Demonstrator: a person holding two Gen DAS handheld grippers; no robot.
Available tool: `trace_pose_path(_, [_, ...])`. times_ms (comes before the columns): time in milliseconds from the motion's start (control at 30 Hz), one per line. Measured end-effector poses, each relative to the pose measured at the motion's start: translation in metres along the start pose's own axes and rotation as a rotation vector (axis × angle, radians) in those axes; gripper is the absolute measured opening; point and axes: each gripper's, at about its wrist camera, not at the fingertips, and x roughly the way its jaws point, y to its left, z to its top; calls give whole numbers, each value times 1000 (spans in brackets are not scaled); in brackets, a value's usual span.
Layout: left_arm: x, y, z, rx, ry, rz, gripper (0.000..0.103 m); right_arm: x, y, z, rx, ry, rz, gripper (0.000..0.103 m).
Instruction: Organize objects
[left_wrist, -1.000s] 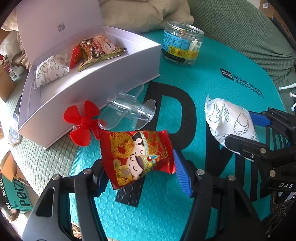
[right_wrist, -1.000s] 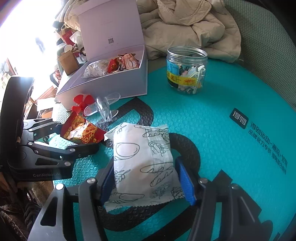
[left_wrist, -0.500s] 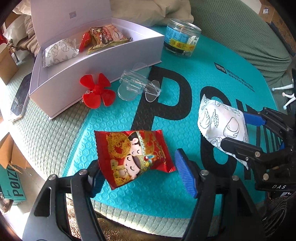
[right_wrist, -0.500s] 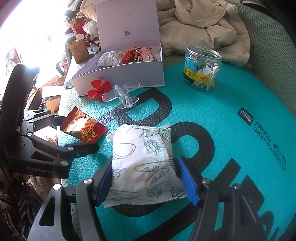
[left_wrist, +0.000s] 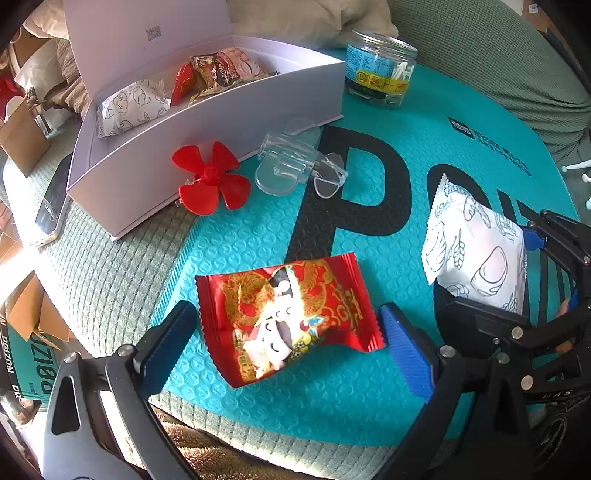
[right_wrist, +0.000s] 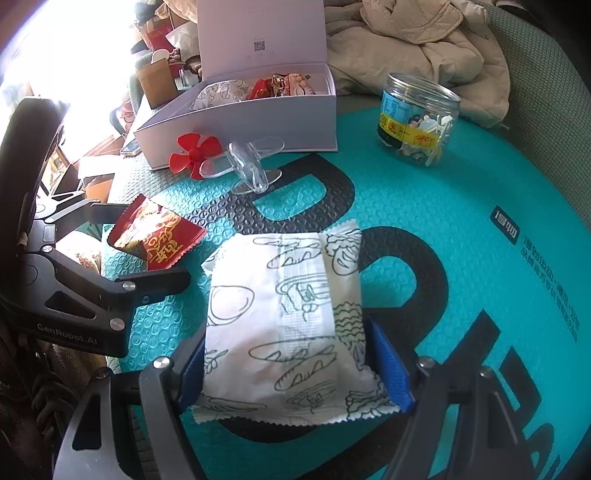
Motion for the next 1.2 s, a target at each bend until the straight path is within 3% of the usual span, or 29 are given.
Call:
trace_pose_path(100, [-3, 2, -2, -2, -13, 5, 93, 0, -1, 0, 11, -2, 10, 78])
trace_pose_path(167, [-7, 4, -2, -6, -28, 11, 78, -1, -2, 0, 23, -11, 21, 70])
trace_pose_path(233, [-10, 5, -2, -8, -38, 6, 71, -3, -3, -1, 40, -17, 21, 66])
trace_pose_path(433, [-4, -7, 8, 32, -59, -1, 25, -8, -4, -2, 58, -24, 41, 60])
trace_pose_path(933, [-21, -12, 9, 28, -96, -2, 22, -23, 6, 6, 44, -55, 63, 59])
trace_pose_path(1200, [-31, -6, 10, 10, -113, 38, 22, -34, 18, 20, 9, -87, 84, 59])
